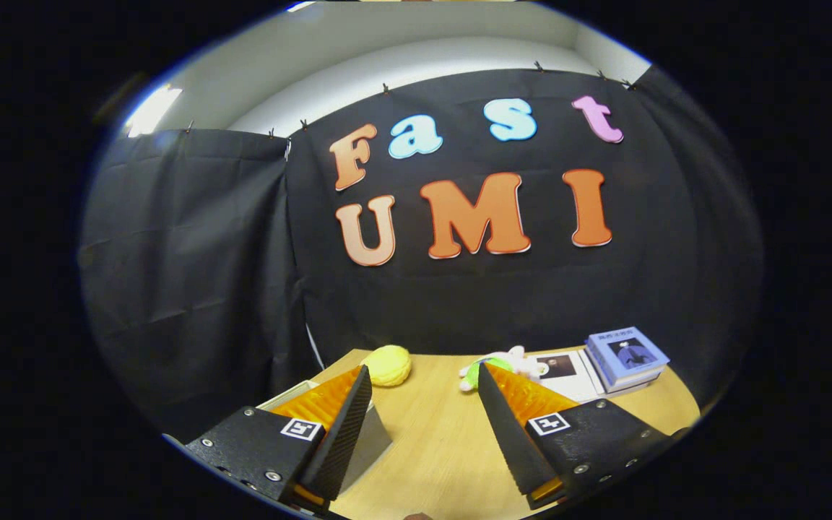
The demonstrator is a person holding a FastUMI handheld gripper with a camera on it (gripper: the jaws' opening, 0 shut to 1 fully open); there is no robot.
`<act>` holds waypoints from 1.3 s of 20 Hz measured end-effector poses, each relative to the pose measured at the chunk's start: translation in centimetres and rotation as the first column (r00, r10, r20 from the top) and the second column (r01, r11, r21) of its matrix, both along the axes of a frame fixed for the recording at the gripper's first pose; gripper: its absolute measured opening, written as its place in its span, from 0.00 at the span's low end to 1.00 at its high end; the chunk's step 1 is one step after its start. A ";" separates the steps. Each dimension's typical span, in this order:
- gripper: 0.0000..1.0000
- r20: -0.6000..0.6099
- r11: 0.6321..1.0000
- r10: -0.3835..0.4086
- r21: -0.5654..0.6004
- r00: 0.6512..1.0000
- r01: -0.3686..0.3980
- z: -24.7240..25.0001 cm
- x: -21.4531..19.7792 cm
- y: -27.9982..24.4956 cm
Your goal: Open the storage box then place both shoes into the box .Put the left shoe in first, then the right shoe, with the right side of both shoes facing outward in a uniform manner.
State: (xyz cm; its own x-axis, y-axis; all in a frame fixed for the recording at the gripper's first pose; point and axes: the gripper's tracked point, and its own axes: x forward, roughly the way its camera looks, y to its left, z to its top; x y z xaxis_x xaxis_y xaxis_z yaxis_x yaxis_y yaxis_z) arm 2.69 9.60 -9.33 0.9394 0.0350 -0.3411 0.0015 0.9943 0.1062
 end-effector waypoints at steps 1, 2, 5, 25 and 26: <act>0.89 0.040 1.000 -0.009 -0.022 0.999 0.010 0.8 -0.3 -1.1; 0.89 0.071 0.999 -0.021 -0.040 0.997 0.024 1.5 -0.8 -2.2; 0.90 0.136 0.997 -0.019 -0.076 0.991 0.030 2.8 -2.2 -4.5; 0.95 0.297 0.980 -0.094 -0.140 0.950 0.141 7.6 -6.3 -13.6; 0.95 0.302 0.981 -0.097 -0.134 0.949 0.143 7.5 -7.0 -13.7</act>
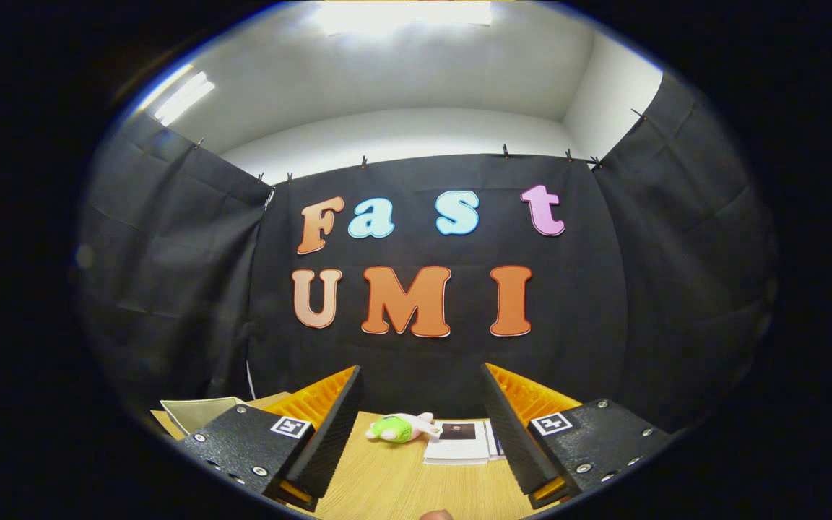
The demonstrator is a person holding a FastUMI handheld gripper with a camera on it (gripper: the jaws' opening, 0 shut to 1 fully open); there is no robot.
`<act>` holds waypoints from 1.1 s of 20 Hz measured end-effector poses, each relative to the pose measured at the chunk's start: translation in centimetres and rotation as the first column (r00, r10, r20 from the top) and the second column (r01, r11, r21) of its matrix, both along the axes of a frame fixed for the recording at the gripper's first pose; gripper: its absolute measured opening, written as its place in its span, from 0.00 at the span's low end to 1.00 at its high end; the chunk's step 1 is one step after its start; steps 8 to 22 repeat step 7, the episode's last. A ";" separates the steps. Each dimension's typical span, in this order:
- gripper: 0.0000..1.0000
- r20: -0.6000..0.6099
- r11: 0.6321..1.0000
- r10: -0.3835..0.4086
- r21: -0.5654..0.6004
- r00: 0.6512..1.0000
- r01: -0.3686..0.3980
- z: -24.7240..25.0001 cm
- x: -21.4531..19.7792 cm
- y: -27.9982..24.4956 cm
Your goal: Open the storage box then place both shoes into the box .Put the left shoe in first, then the right shoe, with the right side of both shoes facing outward in a uniform manner.
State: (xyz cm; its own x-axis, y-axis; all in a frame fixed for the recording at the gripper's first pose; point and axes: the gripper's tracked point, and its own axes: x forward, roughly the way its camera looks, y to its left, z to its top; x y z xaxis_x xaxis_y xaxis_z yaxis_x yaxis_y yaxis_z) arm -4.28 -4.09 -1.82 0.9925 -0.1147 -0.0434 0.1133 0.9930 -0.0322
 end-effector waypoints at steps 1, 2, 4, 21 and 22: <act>0.95 0.008 1.000 0.006 0.006 1.000 -0.006 0.3 0.0 0.2; 0.95 0.015 1.000 0.008 0.016 1.000 -0.009 0.8 -0.2 0.3; 0.95 0.025 0.999 0.014 0.033 1.000 -0.015 1.4 -0.3 0.7; 0.95 0.045 0.998 0.017 0.057 0.999 -0.019 1.8 -0.2 1.0; 0.95 0.045 0.998 0.017 0.057 0.999 -0.019 1.8 -0.2 1.0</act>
